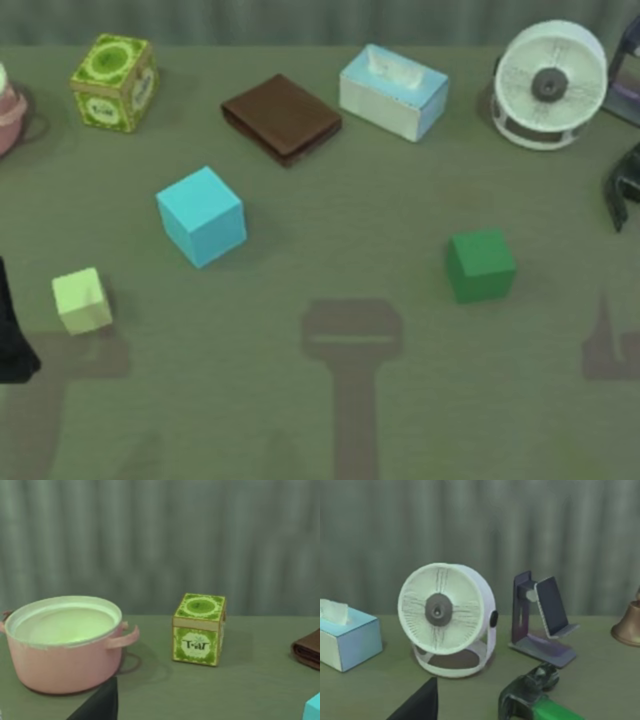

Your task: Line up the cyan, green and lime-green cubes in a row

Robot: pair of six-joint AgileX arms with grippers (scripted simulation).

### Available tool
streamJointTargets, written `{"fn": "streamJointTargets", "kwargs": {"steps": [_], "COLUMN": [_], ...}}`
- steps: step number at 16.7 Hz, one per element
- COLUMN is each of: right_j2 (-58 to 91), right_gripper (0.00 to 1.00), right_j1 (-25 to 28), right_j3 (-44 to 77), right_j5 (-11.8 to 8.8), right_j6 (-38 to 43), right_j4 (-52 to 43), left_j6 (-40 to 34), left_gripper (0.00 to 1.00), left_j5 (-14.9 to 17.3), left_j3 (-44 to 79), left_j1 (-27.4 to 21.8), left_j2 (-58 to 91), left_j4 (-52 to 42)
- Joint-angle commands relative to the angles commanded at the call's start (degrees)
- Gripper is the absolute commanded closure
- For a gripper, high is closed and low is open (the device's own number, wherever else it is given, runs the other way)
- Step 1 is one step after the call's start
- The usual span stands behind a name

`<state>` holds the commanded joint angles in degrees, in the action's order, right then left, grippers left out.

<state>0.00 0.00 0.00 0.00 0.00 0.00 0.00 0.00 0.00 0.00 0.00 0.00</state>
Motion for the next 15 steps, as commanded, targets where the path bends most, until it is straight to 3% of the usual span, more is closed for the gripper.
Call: {"fn": "streamJointTargets", "kwargs": {"steps": [6,10,15], "right_j2": [0.0,0.0,0.0], "right_gripper": [0.0,0.0,0.0], "right_j1": [0.0,0.0,0.0], "right_j3": [0.0,0.0,0.0], "right_j5": [0.0,0.0,0.0], "right_j6": [0.0,0.0,0.0], "right_j4": [0.0,0.0,0.0], "left_j6": [4.6,14.75,31.23], "left_gripper": [0.0,0.0,0.0], "left_j5": [0.15,0.1,-0.14], "left_j3": [5.82,18.42,37.66], "left_j1": [-0.56,-1.42,-2.77], "left_j2": [5.99,21.75,52.33], "left_j4": [-4.02,-13.28,-28.94]}}
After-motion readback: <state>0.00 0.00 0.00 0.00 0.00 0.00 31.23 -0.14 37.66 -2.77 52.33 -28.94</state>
